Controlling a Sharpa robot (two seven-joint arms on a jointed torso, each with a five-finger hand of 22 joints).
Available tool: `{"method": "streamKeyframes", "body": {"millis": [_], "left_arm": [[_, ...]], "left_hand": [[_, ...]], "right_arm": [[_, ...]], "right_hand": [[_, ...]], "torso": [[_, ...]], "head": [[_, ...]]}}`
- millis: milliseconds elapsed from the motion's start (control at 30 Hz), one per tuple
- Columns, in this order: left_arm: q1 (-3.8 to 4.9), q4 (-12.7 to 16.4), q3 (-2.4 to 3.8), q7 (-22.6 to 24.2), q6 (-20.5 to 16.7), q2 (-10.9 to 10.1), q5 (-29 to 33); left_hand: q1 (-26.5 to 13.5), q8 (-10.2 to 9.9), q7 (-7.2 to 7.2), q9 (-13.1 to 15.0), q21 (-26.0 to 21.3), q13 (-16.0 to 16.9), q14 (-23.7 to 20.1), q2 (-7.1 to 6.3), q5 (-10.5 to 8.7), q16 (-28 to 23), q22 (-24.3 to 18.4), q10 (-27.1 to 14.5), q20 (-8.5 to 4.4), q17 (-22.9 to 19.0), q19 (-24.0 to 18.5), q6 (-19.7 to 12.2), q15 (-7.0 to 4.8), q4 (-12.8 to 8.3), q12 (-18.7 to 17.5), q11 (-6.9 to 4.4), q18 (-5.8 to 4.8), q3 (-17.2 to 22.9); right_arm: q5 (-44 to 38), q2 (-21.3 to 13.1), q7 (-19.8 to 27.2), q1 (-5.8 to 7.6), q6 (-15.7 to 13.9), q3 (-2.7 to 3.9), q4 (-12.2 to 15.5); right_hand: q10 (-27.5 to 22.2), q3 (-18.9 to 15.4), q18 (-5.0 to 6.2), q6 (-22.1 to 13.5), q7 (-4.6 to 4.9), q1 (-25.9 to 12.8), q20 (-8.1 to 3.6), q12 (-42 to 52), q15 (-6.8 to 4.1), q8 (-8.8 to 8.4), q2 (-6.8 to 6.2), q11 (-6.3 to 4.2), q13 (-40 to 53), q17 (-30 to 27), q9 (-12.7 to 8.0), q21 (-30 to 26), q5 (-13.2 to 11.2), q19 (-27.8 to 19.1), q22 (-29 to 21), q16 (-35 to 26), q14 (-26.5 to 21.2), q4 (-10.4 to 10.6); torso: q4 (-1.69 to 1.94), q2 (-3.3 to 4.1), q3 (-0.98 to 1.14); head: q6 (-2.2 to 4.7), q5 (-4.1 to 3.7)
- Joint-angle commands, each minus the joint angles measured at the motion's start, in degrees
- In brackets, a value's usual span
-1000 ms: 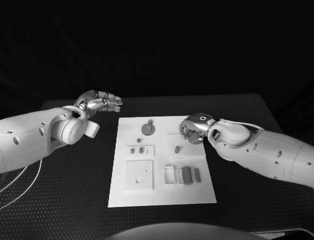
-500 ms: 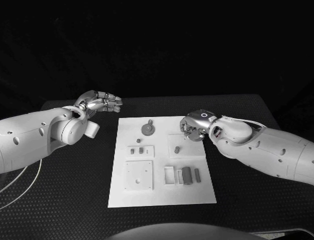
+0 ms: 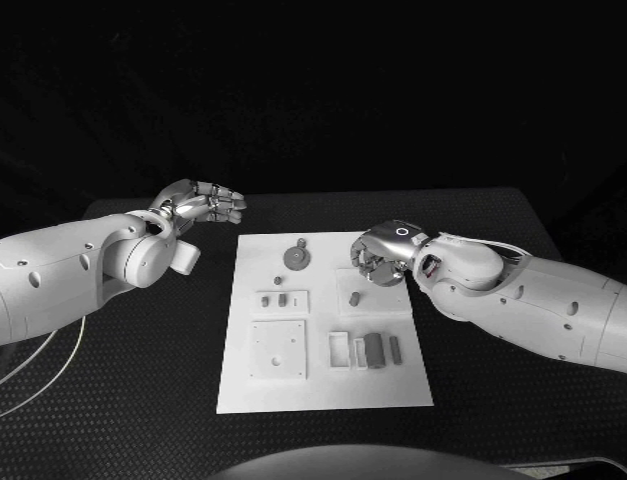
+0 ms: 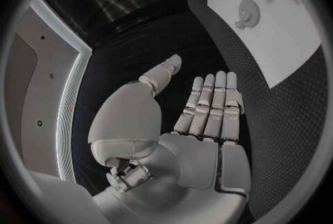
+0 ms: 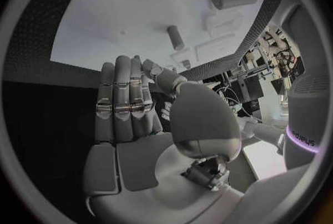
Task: Assemble the parts on the task board
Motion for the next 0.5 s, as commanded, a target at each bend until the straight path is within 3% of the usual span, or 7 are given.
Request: {"method": "streamKeyframes", "body": {"millis": [33,267,500], "left_arm": [[0.07,0.17,0.04,0.36,0.24,0.04,-0.21],[0.07,0.31,0.04,0.38,0.18,0.05,-0.21],[0.08,0.45,0.04,0.28,0.08,-0.01,-0.21]], "left_hand": [[0.54,0.01,1.04,-0.09,0.28,-0.07,0.18,0.02,-0.16,-0.33,-0.12,-0.17,0.35,0.09,-0.06,-0.26,0.21,-0.2,-0.1,0.28,0.49,-0.19],[0.55,0.03,1.05,-0.09,0.28,-0.11,0.18,0.02,-0.16,-0.35,-0.15,-0.18,0.36,0.11,-0.06,-0.27,0.21,-0.2,-0.09,0.28,0.5,-0.19],[0.56,0.04,1.05,-0.1,0.29,-0.14,0.19,0.01,-0.16,-0.38,-0.18,-0.19,0.37,0.14,-0.06,-0.28,0.22,-0.2,-0.09,0.29,0.52,-0.2]], "right_arm": [[-0.45,-0.14,-0.35,-0.01,0.75,0.04,1.91],[-0.56,0.18,-0.45,0.07,1.4,0.06,6.21],[-0.49,2.05,-0.23,0.05,2.14,0.05,7.94]], "right_hand": [[0.58,0.33,0.77,0.39,-0.1,-0.04,-0.09,0.02,-0.43,0.17,-0.61,0.0,0.03,0.07,1.66,0.29,0.13,0.48,0.06,0.24,-0.15,-0.02],[0.59,0.34,0.77,0.37,-0.1,-0.06,-0.1,0.0,-0.44,0.17,-0.63,0.0,0.06,0.09,1.7,0.29,0.14,0.51,0.08,0.24,-0.14,-0.02],[0.58,0.37,0.77,0.33,-0.08,-0.11,-0.11,-0.04,-0.45,0.15,-0.6,0.0,0.1,0.12,1.76,0.28,0.14,0.54,0.1,0.24,-0.14,-0.01]], "torso": [[-0.03,0.0,0.02],[-0.02,-0.02,-0.06],[0.01,-0.03,-0.07]], "head": [[-0.04,0.2],[-0.16,0.76],[-0.37,2.2]]}}
